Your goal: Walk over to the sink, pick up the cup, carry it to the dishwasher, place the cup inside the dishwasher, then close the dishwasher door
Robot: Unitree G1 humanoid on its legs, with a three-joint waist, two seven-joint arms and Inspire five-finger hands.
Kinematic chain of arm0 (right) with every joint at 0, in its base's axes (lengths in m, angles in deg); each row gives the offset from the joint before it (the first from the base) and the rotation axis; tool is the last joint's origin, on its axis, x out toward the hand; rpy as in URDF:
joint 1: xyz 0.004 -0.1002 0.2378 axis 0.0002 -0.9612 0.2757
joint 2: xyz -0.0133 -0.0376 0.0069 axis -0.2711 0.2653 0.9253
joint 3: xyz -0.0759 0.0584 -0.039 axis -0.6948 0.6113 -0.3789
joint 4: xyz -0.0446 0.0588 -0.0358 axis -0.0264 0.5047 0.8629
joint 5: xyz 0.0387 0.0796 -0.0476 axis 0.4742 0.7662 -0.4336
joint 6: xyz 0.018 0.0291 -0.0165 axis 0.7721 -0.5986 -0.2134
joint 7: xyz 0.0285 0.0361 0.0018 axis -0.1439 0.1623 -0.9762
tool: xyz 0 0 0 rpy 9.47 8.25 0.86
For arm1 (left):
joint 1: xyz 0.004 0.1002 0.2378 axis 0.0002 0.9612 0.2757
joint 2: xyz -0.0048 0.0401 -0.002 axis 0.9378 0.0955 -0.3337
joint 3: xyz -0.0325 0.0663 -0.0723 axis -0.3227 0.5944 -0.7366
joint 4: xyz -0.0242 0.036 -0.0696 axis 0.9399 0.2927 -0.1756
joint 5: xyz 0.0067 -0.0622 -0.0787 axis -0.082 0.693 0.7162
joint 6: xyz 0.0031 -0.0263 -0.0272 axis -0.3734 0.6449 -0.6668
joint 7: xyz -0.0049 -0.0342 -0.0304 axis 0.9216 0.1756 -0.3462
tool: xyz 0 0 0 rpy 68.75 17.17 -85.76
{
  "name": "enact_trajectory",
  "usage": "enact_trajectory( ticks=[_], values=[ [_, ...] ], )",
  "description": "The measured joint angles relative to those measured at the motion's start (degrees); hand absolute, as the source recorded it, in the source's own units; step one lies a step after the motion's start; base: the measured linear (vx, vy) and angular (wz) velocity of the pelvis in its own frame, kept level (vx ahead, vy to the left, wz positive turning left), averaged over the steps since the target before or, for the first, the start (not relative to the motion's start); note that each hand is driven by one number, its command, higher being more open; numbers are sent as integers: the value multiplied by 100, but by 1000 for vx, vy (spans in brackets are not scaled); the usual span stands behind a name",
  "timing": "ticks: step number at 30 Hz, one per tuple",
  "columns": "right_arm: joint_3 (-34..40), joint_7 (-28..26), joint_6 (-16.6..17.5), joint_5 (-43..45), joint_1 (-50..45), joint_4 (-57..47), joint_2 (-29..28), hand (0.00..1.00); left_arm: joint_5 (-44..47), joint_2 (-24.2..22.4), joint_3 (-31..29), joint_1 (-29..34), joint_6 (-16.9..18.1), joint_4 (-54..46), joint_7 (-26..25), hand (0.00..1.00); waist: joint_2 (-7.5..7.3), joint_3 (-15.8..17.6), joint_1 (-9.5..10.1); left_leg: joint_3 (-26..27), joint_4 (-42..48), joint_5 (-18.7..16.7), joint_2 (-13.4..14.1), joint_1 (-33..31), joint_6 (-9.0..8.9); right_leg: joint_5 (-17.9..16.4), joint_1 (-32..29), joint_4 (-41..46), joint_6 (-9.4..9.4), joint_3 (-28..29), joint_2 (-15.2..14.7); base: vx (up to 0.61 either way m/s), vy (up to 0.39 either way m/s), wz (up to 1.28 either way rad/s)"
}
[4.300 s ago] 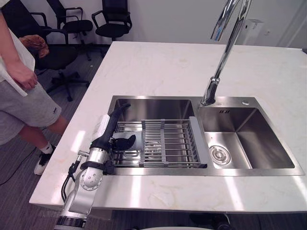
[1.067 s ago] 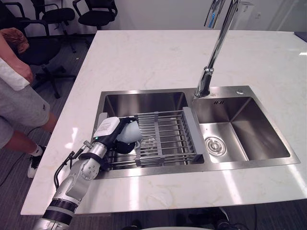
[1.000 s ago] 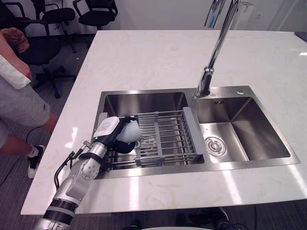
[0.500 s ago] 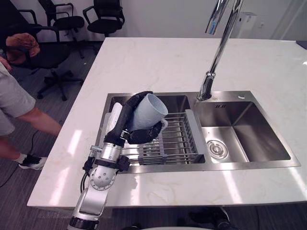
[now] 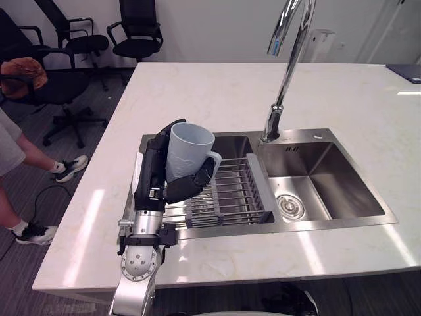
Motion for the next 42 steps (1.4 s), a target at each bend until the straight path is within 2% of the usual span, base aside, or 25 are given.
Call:
enact_trajectory(
  ticks=[7, 12, 14, 16, 17, 18, 19, 20, 21, 22, 24, 27, 29, 30, 31, 32, 33, 34, 35, 36, 37, 38, 40, 42],
  values=[
    [-6, 63, -6, 120, -14, -133, -35, 90, 99, -93, 38, 286, 0, -231, -12, 30, -37, -9, 67, 314, 665, -394, 179, -210, 11, 14, -196, 215, 23, 291, 74, -28, 13, -26],
    [4, 208, -25, 153, 75, -323, -113, 90, 98, -157, 115, 264, 0, -385, -33, 30, -43, 14, 187, 342, 1110, -539, 306, -497, 103, -96, -547, 846, 133, 91, 70, -86, -7, -3],
    [-7, 235, -38, 188, 92, -424, -270, 90, 98, -156, 105, 300, 11, -363, -79, 30, -70, 29, 246, 290, 1254, -528, 302, -529, 113, -895, -788, 2759, 243, -255, -149, -86, -54, 17],
    [-26, 230, -31, 189, 102, -490, -370, 90, 98, -160, 100, 359, 19, -370, -121, 30, -152, -43, 377, 235, 1411, -507, 294, -683, 81, -1099, -671, 3468, 385, -302, -334, -86, -163, 14],
    [-70, 231, -26, 189, 190, -508, -355, 90, 98, -178, 101, 372, 19, -356, -123, 30, -227, -93, 431, 170, 1539, -464, 282, -905, 29, -1213, -730, 3274, 493, -320, -335, -90, -193, 15],
    [-66, 240, -32, 189, 233, -506, -331, 90, 98, -181, 99, 390, 0, -334, -117, 30, -229, -99, 477, 144, 1500, -391, 280, -1011, 14, -1225, -770, 3120, 497, -371, -303, -90, -118, 5],
    [-58, 289, -32, 194, 288, -562, -296, 90, 95, -215, 163, 417, -16, -336, -103, 30, -127, -148, 601, 145, 1277, -164, 315, -1162, 50, -1230, -752, 2569, 486, -365, -204, -154, -164, -6],
    [-58, 327, -18, 274, 340, -654, -268, 90, 95, -293, 189, 403, -13, -339, -98, 30, -52, -170, 657, 142, 1141, 33, 373, -1372, -18, -1238, -605, 1887, 418, -319, -53, -204, -183, -8],
    [-62, 394, -9, 394, 450, -647, -270, 90, 95, -341, 200, 399, -12, -313, -101, 30, -18, -141, 649, 46, 1143, 134, 419, -1547, -57, -1153, -463, 1317, 97, -286, 43, -196, -174, 8],
    [-54, 436, -9, 410, 493, -612, -266, 90, 95, -392, 221, 400, -17, -263, -101, 30, 31, -95, 617, -27, 1145, 180, 452, -1576, -57, -1061, -351, 1080, -49, -337, 89, -136, -98, 22],
    [-50, 568, -5, 544, 448, -529, -282, 90, 98, -397, 367, 429, -22, -111, -100, 30, 111, 11, 516, -274, 1161, 315, 537, -1562, -125, -837, -47, 758, -128, -563, 215, -168, -68, 44],
    [-41, 646, -5, 632, 435, -487, -294, 90, 113, -368, 357, 431, -22, -104, -119, 30, 159, 123, 474, -513, 1266, 411, 592, -1690, -157, -793, -15, 779, -207, -746, 251, -186, -36, 36],
    [59, 679, -3, 635, 406, -495, -342, 90, 168, -365, 368, 429, -20, -105, -114, 30, 58, 150, 445, -557, 1059, 354, 454, -1701, -113, -742, -111, 727, -318, -926, 80, -272, 21, 42],
    [74, 690, 2, 633, 406, -500, -366, 90, 202, -351, 370, 419, -18, -110, -114, 30, 13, 195, 419, -549, 1313, 241, 436, -1803, 46, -704, -127, 717, -301, -989, 23, -233, 65, 48],
    [120, 700, 0, 632, 384, -495, -349, 90, 207, -364, 401, 423, -18, -112, -105, 30, 37, 204, 370, -551, 2049, 24, 430, -1944, 217, -643, -131, 716, -262, -1101, -89, -200, 103, 51],
    [119, 701, 0, 630, 336, -509, -345, 90, 214, -349, 417, 422, -17, -110, -99, 30, 46, 194, 326, -554, 2595, -174, 458, -1850, 187, -595, -100, 716, -188, -1188, -188, -186, 132, 47],
    [117, 701, 0, 628, 300, -539, -347, 90, 216, -341, 434, 417, -12, -110, -97, 30, 48, 188, 307, -555, 2779, -288, 489, -1748, 135, -576, -88, 715, -157, -1218, -237, -145, 188, 45],
    [107, 698, 16, 624, 212, -567, -348, 90, 222, -330, 511, 418, 30, -69, -101, 30, 86, 88, 223, -627, 2851, -534, 541, -1498, 5, -541, -101, 634, -88, -1304, -285, -110, 238, 45],
    [112, 700, 21, 624, 163, -570, -316, 90, 225, -376, 575, 403, 82, 11, -97, 30, 237, -50, 174, -666, 2231, -872, 613, -1137, -214, -482, -199, 591, 49, -1356, -259, -95, 264, 40],
    [120, 699, 23, 621, 160, -547, -270, 90, 226, -408, 604, 369, 106, 76, -98, 30, 356, -137, 176, -712, 1661, -1068, 598, -956, -214, -449, -293, 601, 106, -1354, -228, -49, 289, 5],
    [102, 708, -12, 623, 222, -392, -429, 90, 244, -266, 560, 312, 103, 318, -139, 30, 176, -143, 204, -550, 1271, -787, 333, -868, -211, -418, -351, 522, 142, -1174, -382, -24, 234, 12],
    [53, 660, 8, 623, 136, -376, -543, 90, 296, -154, 521, 254, 88, 532, -157, 30, 47, -208, 124, -646, 1011, -542, 84, -848, 17, -353, -263, 274, 153, -1036, -441, 25, 220, 25],
    [46, 642, 3, 620, 143, -238, -526, 90, 314, -155, 488, 144, 19, 891, -154, 30, 47, -216, 8, -746, 897, -453, -127, -833, 127, -184, -121, 6, 142, -928, -540, 49, 180, 47],
    [54, 647, 7, 616, 148, -227, -502, 90, 316, -141, 478, 157, -28, 983, -161, 30, 38, -223, 23, -717, 848, -424, -218, -790, 175, -68, -42, -131, 181, -870, -597, 41, 130, 9]
  ],
)
